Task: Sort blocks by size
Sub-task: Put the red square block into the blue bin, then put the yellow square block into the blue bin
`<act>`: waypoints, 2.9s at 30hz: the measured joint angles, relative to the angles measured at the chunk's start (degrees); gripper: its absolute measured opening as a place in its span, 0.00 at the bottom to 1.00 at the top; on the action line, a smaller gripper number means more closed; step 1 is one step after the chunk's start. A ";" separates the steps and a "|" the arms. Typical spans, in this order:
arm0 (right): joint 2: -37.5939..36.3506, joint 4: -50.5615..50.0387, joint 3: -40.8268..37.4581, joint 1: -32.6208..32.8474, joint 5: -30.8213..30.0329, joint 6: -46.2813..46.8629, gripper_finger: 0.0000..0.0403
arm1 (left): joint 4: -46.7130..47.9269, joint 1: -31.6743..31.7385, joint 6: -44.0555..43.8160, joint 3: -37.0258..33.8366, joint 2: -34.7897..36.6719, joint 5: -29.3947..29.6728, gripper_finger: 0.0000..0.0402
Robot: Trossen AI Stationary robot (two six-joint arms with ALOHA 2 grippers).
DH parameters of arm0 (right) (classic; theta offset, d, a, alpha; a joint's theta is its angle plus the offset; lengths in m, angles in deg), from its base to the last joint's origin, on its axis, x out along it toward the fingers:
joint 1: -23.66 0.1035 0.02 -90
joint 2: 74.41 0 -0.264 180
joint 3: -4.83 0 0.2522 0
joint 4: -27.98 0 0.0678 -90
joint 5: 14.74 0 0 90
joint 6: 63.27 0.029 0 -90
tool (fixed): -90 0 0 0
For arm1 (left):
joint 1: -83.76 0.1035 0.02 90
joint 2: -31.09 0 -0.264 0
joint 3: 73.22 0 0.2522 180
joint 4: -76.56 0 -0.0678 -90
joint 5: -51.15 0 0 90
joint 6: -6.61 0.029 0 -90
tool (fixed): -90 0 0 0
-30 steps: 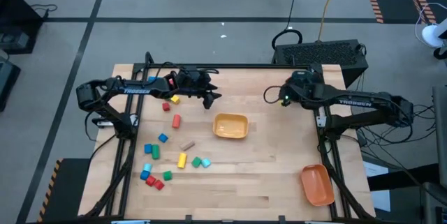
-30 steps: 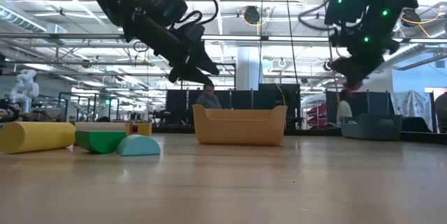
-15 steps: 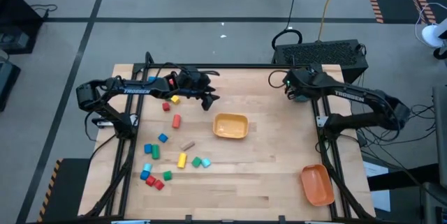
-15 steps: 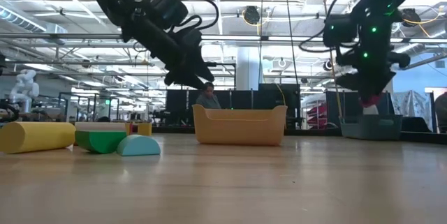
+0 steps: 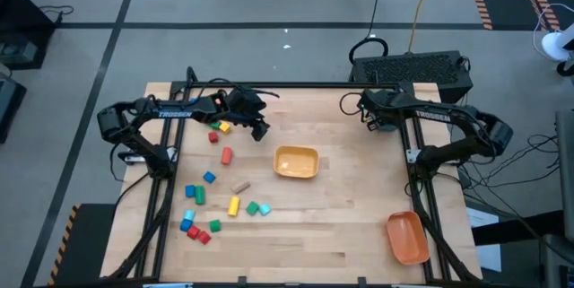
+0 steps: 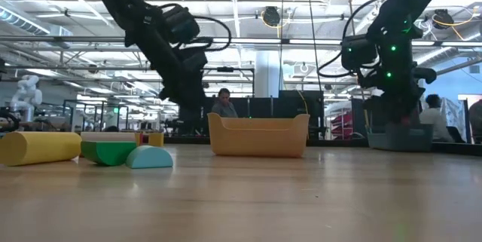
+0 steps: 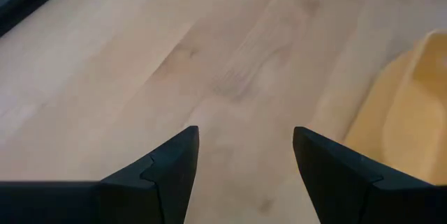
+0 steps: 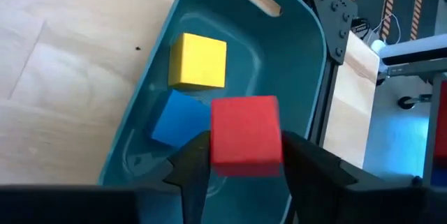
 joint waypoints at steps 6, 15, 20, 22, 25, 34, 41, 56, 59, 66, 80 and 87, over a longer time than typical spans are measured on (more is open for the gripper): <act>-0.04 0.49 0.00 0.00 -1.46 0.04 0.48 | 5.64 0.89 0.89 0.00 0.00 4.72 0.59; -1.04 2.93 0.00 4.76 2.93 -0.27 0.53 | 14.23 0.82 5.64 -0.02 0.86 7.79 0.59; -3.58 6.05 0.00 9.91 3.87 -0.49 0.53 | 17.18 1.93 9.57 -0.02 4.37 15.93 0.59; -4.73 7.58 0.00 11.67 3.90 -0.43 0.53 | 17.29 3.10 13.58 -0.02 5.81 17.41 0.59; -6.12 9.79 0.02 14.15 4.46 -0.40 0.53 | 17.23 5.27 21.82 0.00 6.58 17.46 0.59; -6.77 16.29 0.02 20.25 8.44 -1.72 0.53 | 17.05 12.50 34.19 0.02 1.78 16.15 0.59; -6.77 16.83 0.02 22.01 8.39 -2.12 0.53 | 16.37 15.31 38.61 -0.02 -2.46 13.14 0.59; -6.77 17.23 0.02 22.71 8.37 -3.18 0.53 | 13.78 18.09 39.29 -0.02 -6.45 9.01 0.58; -6.77 17.24 0.02 22.71 8.37 -3.13 0.53 | 12.54 18.07 39.75 -0.02 -6.45 7.54 0.55; -6.77 17.23 0.02 22.69 8.37 -3.00 0.53 | 12.25 18.03 40.69 -0.02 -6.44 6.19 0.44; -5.82 25.74 0.06 22.70 8.36 -7.56 0.53 | 13.03 16.92 33.29 0.26 -6.40 4.81 0.35; -2.41 39.87 0.09 25.30 14.14 -20.77 0.53 | 16.12 13.37 28.10 4.64 -6.40 3.56 0.35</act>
